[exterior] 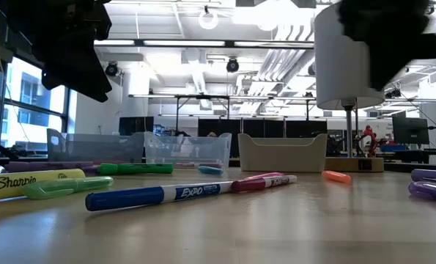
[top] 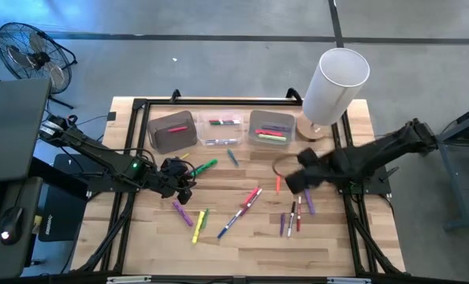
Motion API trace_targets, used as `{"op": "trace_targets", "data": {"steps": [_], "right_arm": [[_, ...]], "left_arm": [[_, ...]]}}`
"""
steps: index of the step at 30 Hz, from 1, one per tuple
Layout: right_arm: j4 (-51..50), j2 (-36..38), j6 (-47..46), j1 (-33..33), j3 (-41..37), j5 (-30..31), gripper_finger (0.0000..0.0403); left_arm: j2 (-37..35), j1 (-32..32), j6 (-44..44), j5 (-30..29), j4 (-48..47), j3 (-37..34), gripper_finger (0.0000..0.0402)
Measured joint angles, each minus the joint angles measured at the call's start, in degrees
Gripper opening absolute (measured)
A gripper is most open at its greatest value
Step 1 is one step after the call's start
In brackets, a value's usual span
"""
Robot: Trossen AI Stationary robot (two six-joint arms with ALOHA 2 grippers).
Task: Pick & Place Markers
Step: Put the violet highlighter pen into the gray bin
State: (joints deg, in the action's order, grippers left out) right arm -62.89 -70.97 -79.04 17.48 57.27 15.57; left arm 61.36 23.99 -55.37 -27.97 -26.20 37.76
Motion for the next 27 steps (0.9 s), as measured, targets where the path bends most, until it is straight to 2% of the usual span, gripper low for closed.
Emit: {"op": "trace_targets", "data": {"steps": [6, 8, 11, 17, 27], "right_arm": [[-0.2, -2.0, -17.0, 11.5, -3.3, -2.7, 0.0038], [-0.3, -3.1, -20.5, 13.6, -4.1, -3.0, 0.0038], [-0.4, -4.8, -23.9, 15.1, -5.7, -6.5, 0.0044], [0.0, -9.0, -23.6, 15.3, -7.6, -9.8, 0.0071], [0.4, -15.7, -19.6, 13.9, -7.7, -8.4, 0.0133]], "left_arm": [[0.0, 0.0, 0.0, 0.0, 0.0, 0.0, 0.0140], [0.0, 0.0, 0.0, 0.1, 0.0, 0.0, 0.0140], [0.0, 0.0, 0.0, 0.6, 0.0, 0.0, 0.0140], [0.0, 0.0, 0.0, 2.3, 0.0, 0.0, 0.0140], [0.0, 0.0, 0.0, 2.4, 0.0, 0.0, 0.0140]]}}
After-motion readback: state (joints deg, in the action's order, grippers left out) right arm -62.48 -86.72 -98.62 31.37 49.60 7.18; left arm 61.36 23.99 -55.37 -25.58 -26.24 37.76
